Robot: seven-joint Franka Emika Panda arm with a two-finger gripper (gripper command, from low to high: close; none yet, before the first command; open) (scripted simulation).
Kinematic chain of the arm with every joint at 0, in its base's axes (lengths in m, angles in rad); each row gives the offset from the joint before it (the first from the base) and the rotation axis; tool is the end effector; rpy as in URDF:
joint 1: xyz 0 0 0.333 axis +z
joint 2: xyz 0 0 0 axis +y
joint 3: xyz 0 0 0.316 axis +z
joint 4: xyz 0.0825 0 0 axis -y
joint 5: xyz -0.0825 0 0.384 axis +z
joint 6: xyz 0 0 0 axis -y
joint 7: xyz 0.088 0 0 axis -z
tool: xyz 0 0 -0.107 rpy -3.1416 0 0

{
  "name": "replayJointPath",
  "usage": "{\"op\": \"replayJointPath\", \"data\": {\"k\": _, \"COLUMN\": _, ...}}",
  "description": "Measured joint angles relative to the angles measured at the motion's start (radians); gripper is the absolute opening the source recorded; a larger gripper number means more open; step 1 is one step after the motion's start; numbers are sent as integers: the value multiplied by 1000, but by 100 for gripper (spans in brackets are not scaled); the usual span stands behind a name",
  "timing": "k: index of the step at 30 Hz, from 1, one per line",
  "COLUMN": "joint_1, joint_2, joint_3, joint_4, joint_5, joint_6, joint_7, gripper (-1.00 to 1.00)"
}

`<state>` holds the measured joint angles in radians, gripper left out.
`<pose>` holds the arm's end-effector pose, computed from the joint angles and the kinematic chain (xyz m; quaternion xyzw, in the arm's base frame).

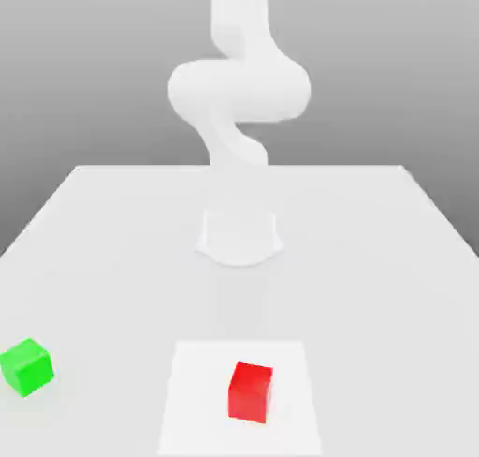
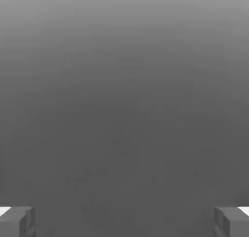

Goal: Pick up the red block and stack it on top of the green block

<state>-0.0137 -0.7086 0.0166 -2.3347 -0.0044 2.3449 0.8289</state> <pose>0.3817 0.0031 0.6651 -0.8578 0.3749 -0.3248 0.1350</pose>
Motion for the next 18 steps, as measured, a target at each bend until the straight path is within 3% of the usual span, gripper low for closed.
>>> {"op": "replayJointPath", "data": {"k": 18, "joint_1": -50, "joint_2": 659, "joint_3": 70, "joint_4": -250, "joint_5": -36, "joint_6": 324, "joint_7": 212, "gripper": 0}}
